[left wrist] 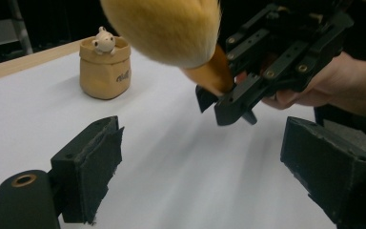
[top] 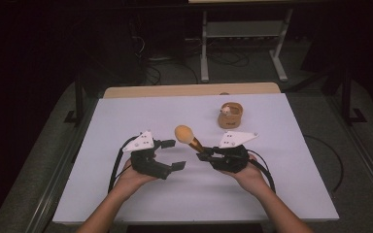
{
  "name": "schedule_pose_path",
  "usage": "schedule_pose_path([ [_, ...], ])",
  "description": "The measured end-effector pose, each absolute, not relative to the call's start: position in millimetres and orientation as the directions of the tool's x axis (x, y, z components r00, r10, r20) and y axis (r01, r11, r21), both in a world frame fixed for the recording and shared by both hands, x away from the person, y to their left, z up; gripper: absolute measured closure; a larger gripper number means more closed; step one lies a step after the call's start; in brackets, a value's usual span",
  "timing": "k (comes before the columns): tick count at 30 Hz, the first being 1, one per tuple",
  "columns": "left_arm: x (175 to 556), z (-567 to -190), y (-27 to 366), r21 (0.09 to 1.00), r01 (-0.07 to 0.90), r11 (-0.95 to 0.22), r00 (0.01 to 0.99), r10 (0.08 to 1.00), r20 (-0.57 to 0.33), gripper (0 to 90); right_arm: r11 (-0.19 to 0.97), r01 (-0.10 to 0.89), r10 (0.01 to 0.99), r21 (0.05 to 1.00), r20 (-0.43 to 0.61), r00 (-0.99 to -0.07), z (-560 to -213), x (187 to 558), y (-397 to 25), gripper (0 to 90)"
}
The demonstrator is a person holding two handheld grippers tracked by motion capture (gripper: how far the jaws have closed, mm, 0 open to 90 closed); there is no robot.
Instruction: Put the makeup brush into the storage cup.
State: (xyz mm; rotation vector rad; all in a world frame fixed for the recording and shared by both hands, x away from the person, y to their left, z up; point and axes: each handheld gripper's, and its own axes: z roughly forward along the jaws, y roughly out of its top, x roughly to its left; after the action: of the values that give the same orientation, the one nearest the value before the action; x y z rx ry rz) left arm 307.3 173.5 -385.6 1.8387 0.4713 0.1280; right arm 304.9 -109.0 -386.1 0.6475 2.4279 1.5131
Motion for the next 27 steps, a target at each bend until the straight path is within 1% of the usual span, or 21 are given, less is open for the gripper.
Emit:
schedule_pose_path([
  [4,308,-384,174,0.94,0.266,-0.215,0.91,0.377,-0.171,18.0,0.371,0.252,0.465,0.894,0.056,-0.883,-387,304,-104,73.2],
  [6,308,-384,174,0.94,0.266,-0.211,0.91,0.376,-0.173,21.0,0.373,0.247,0.464,0.894,0.051,-0.884,-387,304,-103,73.2],
  [9,308,-385,174,0.939,0.265,-0.219,0.912,0.372,-0.171,22.9,0.371,0.246,0.463,0.895,0.051,-0.885,-387,304,-101,73.1],
  [12,309,-386,172,0.938,0.269,-0.22,0.913,0.369,-0.175,29.5,0.369,0.236,0.457,0.899,0.045,-0.888,-387,304,-98,73.1],
  [16,309,-386,170,0.938,0.262,-0.225,0.916,0.364,-0.168,31.6,0.369,0.239,0.455,0.898,0.05,-0.889,-388,303,-96,73.1],
  [19,309,-387,170,0.936,0.273,-0.222,0.916,0.357,-0.183,35.1,0.362,0.24,0.455,0.901,0.054,-0.889,-388,302,-94,73.2],
  [27,309,-385,167,0.939,0.265,-0.219,0.919,0.352,-0.177,41.8,0.366,0.231,0.451,0.902,0.045,-0.891,-387,301,-92,73.2],
])
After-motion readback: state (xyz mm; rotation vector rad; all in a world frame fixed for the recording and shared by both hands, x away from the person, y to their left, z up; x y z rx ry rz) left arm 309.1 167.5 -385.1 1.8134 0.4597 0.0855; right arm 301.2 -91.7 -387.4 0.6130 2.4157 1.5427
